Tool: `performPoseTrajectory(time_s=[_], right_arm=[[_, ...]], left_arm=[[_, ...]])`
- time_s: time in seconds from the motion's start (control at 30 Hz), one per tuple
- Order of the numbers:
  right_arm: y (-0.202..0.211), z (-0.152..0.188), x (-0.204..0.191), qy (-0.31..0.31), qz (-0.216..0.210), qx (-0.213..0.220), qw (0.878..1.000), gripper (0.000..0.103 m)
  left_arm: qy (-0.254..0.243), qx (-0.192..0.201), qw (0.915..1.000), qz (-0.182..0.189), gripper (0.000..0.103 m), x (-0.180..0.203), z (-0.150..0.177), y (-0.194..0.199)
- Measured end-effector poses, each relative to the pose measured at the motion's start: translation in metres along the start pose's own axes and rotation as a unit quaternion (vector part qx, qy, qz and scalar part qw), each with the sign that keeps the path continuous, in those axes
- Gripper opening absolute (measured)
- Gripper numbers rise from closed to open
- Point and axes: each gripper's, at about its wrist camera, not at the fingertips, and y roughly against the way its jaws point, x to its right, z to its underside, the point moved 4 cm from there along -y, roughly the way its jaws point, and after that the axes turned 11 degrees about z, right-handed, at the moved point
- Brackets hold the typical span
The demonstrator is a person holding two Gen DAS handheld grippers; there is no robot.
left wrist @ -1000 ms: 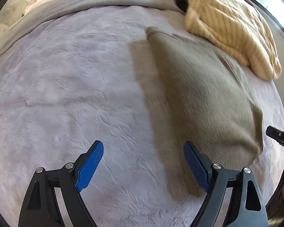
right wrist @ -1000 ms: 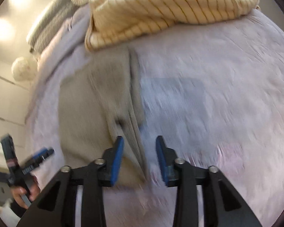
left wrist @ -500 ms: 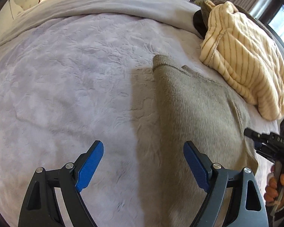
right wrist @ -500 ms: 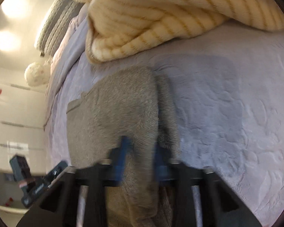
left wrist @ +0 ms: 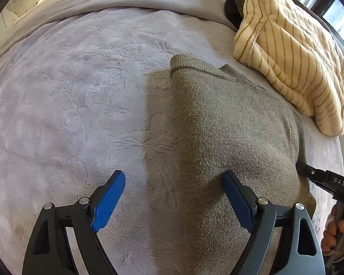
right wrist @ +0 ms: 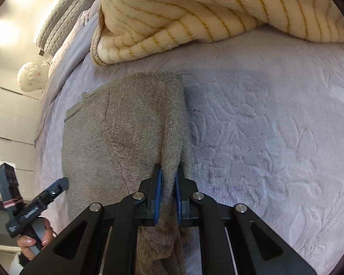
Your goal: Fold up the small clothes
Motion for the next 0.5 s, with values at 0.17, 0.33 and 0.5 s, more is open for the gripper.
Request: performPoseTrajectory(time_s=[0.17, 0.33, 0.5], right_arm=[[0.011, 0.008, 0.009, -0.018, 0.004, -0.005, 1.000, 0.027], [0.011, 0.015, 0.027, -0.045, 0.016, -0.011, 0.999, 0.041], [0.019, 0.018, 0.033, -0.071, -0.010, -0.010, 0.997, 0.041]], left_arm=[[0.002, -0.003, 1.0000, -0.003, 0.087, 0.001, 0.000, 0.000], [0.009, -0.004, 0.9999, -0.001, 0.087, -0.001, 0.001, 0.000], [0.008, -0.006, 0.9999, -0.004, 0.087, -0.001, 0.002, 0.000]])
